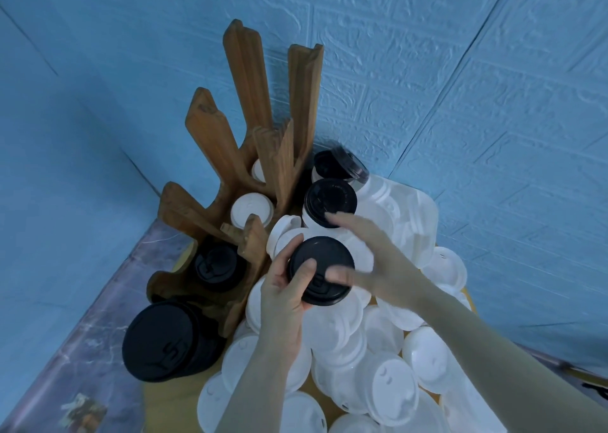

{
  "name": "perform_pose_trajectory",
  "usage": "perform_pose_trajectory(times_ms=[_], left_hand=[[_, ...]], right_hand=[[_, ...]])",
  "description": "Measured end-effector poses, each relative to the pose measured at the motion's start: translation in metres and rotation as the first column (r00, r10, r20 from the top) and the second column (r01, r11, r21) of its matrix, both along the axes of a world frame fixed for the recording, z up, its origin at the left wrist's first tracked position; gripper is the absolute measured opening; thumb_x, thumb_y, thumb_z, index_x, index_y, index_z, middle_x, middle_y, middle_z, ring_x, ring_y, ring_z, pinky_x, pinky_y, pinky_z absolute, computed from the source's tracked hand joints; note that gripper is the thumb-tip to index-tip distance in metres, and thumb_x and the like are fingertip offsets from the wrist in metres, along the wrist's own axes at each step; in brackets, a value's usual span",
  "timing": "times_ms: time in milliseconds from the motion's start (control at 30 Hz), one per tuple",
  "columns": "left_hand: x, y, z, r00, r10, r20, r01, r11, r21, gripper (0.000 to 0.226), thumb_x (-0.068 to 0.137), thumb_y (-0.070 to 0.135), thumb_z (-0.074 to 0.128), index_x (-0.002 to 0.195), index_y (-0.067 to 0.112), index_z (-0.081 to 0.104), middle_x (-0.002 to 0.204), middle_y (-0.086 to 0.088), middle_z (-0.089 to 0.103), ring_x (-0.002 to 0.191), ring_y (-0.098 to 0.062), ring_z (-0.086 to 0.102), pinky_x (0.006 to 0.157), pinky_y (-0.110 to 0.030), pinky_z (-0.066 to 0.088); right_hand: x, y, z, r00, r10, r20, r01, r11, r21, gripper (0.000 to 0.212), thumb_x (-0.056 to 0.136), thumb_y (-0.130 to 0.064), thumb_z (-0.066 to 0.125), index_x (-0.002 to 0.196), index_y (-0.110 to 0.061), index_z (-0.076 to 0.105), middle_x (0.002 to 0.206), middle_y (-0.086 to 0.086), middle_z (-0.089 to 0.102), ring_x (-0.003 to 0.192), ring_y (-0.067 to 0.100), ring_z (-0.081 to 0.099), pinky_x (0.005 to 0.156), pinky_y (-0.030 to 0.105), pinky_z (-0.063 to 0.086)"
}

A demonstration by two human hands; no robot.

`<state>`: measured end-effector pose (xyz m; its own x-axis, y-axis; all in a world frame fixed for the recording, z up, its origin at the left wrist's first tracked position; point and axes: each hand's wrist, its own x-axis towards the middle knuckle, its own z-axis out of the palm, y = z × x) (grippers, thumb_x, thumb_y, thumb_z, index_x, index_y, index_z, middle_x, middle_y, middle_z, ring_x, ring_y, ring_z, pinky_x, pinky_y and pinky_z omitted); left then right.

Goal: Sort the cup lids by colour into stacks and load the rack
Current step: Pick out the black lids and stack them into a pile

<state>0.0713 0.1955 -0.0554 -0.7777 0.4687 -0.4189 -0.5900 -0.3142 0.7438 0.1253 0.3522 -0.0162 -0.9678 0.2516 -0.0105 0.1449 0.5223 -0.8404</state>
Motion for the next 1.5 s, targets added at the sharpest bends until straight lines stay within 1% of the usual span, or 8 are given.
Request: perform_pose_trajectory(times_ms=[167,400,833,1000,1100,1200,1333,1500], left_hand=[[-0.006,-0.007,-0.001,0.999,0.030,0.010,-0.030,0.999,-0.039,0.046,0.077,0.013,0.081,0.120,0.025,0.069,0.125,-0.007,0.068,0.116,-0.027,0.066,0.095,-0.054,0.055],[-0.015,-0.011,0.003,0.997,0.045,0.057,-0.046,0.999,0.003,0.042,0.076,0.015,0.069,0.117,0.022,0.069,0.125,-0.008,0.069,0.112,-0.025,0.068,0.076,-0.036,0.061],[-0.018,-0.011,0.003,0.998,0.043,0.035,-0.043,0.999,-0.008,0.037,0.075,0.021,0.072,0.111,0.028,0.073,0.125,-0.007,0.069,0.115,-0.026,0.066,0.078,-0.037,0.060],[-0.014,-0.004,0.010,0.996,0.068,0.059,-0.069,0.998,0.014,0.042,0.081,0.024,0.065,0.123,0.022,0.066,0.124,-0.006,0.070,0.117,-0.024,0.066,0.089,-0.041,0.059],[-0.012,-0.002,0.014,0.992,0.086,0.096,-0.093,0.993,0.067,0.042,0.083,0.029,0.061,0.124,0.019,0.064,0.124,-0.007,0.070,0.117,-0.024,0.066,0.080,-0.035,0.061],[-0.008,0.001,0.016,0.994,0.065,0.083,-0.074,0.992,0.106,0.044,0.087,0.037,0.054,0.125,0.019,0.063,0.127,-0.010,0.069,0.118,-0.025,0.065,0.081,-0.034,0.060],[-0.007,0.002,0.017,0.996,0.039,0.079,-0.049,0.991,0.125,0.064,0.087,0.056,0.062,0.136,0.015,0.055,0.133,-0.020,0.062,0.119,-0.032,0.063,0.084,-0.039,0.059],[-0.005,0.002,0.013,1.000,0.008,0.021,-0.010,0.992,0.124,0.055,0.087,0.027,0.065,0.139,0.013,0.053,0.133,-0.017,0.062,0.122,-0.036,0.061,0.087,-0.046,0.058]], right_hand=[[-0.040,0.035,-0.021,0.925,-0.378,-0.034,0.371,0.882,0.292,0.042,0.087,-0.035,0.070,0.125,-0.020,0.060,0.120,0.000,0.058,0.111,0.020,0.051,0.095,0.045,0.045],[-0.077,0.044,-0.033,0.905,-0.426,0.017,0.351,0.768,0.535,0.028,0.089,-0.020,0.063,0.115,-0.012,0.063,0.110,0.008,0.060,0.106,0.029,0.052,0.085,0.042,0.046],[-0.040,0.025,-0.018,0.936,-0.347,-0.065,0.353,0.916,0.191,0.023,0.085,-0.012,0.069,0.103,-0.026,0.065,0.091,-0.007,0.068,0.085,0.009,0.059,0.076,0.017,0.042],[-0.022,0.009,0.002,0.880,-0.400,-0.257,0.425,0.904,0.046,0.023,0.082,-0.012,0.075,0.099,-0.026,0.068,0.090,-0.018,0.067,0.086,0.007,0.060,0.071,0.013,0.039],[0.001,-0.008,0.009,0.895,-0.162,-0.415,0.282,0.927,0.246,0.020,0.083,-0.021,0.074,0.102,-0.019,0.070,0.094,-0.024,0.063,0.091,0.005,0.056,0.080,0.019,0.042],[0.018,-0.012,0.000,0.888,0.152,-0.434,0.139,0.811,0.568,0.020,0.086,-0.019,0.074,0.105,-0.016,0.070,0.104,-0.008,0.068,0.103,0.017,0.059,0.084,0.032,0.043],[0.027,-0.016,-0.009,0.873,0.298,-0.385,0.023,0.764,0.645,0.019,0.089,-0.017,0.071,0.109,-0.018,0.068,0.114,-0.003,0.067,0.116,0.019,0.056,0.091,0.035,0.042],[0.024,-0.021,-0.004,0.965,-0.028,-0.262,0.095,0.965,0.246,0.042,0.092,-0.041,0.061,0.130,-0.026,0.057,0.137,-0.009,0.052,0.132,0.015,0.044,0.107,0.036,0.037]])
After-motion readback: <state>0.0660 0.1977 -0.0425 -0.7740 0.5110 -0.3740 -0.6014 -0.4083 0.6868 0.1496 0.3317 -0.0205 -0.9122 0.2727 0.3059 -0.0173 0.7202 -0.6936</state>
